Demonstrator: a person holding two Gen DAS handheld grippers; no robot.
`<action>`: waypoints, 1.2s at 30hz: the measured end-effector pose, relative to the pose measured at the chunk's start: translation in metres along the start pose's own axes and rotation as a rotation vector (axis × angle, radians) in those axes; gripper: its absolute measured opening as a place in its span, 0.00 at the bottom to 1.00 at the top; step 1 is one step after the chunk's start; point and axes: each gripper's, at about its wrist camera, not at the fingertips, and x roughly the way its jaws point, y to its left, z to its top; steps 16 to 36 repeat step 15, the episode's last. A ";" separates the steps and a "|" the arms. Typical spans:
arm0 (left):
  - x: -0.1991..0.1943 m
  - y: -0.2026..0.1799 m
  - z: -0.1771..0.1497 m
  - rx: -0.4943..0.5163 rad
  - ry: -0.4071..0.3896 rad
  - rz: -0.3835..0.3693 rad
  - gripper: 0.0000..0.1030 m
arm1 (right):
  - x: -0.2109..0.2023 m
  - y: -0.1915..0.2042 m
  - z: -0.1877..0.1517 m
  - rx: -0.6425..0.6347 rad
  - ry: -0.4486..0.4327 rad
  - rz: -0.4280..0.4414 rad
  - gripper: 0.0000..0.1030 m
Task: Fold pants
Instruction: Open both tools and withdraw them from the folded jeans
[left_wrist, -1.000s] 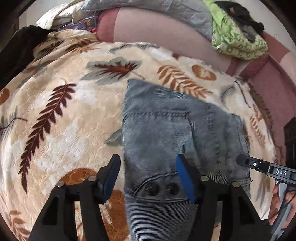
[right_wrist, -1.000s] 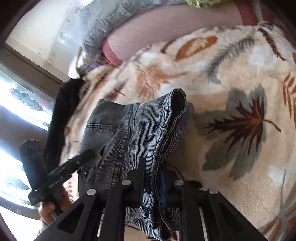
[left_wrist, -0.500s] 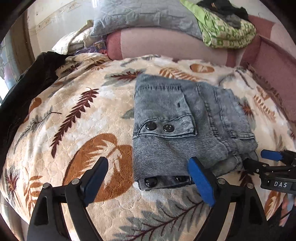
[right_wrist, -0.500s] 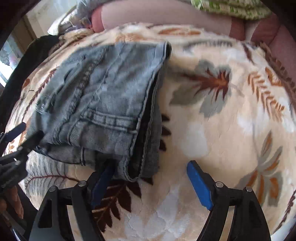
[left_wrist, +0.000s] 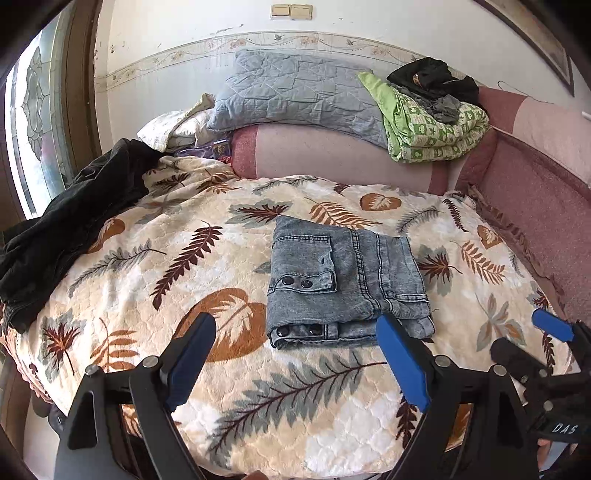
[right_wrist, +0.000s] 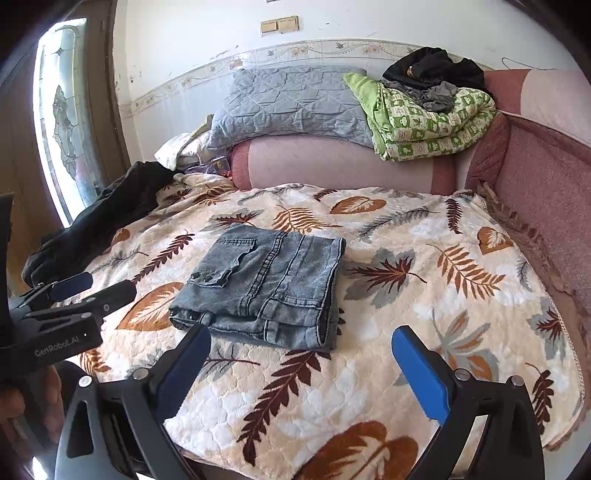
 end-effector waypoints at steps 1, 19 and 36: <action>-0.002 0.000 -0.001 -0.007 0.002 -0.005 0.86 | 0.002 0.002 -0.004 -0.012 0.017 0.009 1.00; -0.010 -0.020 -0.003 0.014 0.041 -0.091 0.96 | -0.003 0.000 -0.027 -0.049 0.059 0.006 1.00; -0.010 -0.020 -0.003 0.014 0.041 -0.091 0.96 | -0.003 0.000 -0.027 -0.049 0.059 0.006 1.00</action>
